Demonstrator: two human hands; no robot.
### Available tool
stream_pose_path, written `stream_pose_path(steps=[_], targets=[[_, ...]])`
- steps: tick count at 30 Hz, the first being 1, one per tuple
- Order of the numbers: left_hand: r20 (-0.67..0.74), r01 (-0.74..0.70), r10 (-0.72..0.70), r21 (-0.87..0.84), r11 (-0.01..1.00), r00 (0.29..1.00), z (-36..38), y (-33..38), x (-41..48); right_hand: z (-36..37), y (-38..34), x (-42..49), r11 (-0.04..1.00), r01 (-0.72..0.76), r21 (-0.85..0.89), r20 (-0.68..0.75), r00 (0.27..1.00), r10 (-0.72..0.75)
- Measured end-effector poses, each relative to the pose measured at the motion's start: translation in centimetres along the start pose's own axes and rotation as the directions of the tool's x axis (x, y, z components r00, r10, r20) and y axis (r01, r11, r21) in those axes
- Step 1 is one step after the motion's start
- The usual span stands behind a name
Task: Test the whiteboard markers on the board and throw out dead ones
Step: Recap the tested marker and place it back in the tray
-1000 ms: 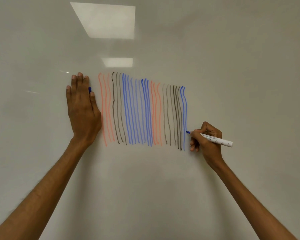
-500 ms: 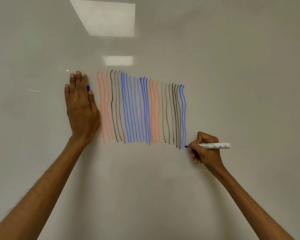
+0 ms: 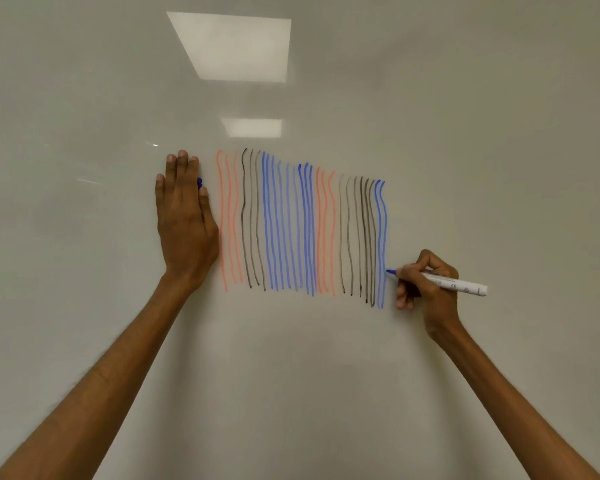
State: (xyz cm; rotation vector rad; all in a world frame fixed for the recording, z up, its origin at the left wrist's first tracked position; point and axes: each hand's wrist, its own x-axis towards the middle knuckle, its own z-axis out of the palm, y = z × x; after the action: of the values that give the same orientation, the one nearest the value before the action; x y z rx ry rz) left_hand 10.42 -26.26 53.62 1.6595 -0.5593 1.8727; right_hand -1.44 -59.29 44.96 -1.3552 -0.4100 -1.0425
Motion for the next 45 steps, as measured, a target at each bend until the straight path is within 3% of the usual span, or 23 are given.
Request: stream_pose_path(steps=[5,12,36,45], targets=[[0.005,-0.001,0.001,-0.008,1.000,1.000,0.0,0.0,0.0,1.3,-2.8,3.6,0.992,0.085,0.088,-0.021,0.996,-0.083],[0.009,0.001,-0.001,-0.012,1.000,1.000,0.1,-0.1,0.0,2.9,-5.7,7.4,0.983,0.173,0.052,-0.047,0.984,-0.171],[0.019,0.020,-0.020,-0.030,0.999,1.000,-0.1,0.3,-0.2,3.0,-4.6,7.5,0.980,0.192,-0.048,-0.086,0.977,-0.196],[0.019,0.020,-0.019,-0.031,0.999,1.000,0.0,0.3,-0.3,3.3,-5.4,7.8,0.985,0.166,0.050,-0.142,0.977,-0.158]])
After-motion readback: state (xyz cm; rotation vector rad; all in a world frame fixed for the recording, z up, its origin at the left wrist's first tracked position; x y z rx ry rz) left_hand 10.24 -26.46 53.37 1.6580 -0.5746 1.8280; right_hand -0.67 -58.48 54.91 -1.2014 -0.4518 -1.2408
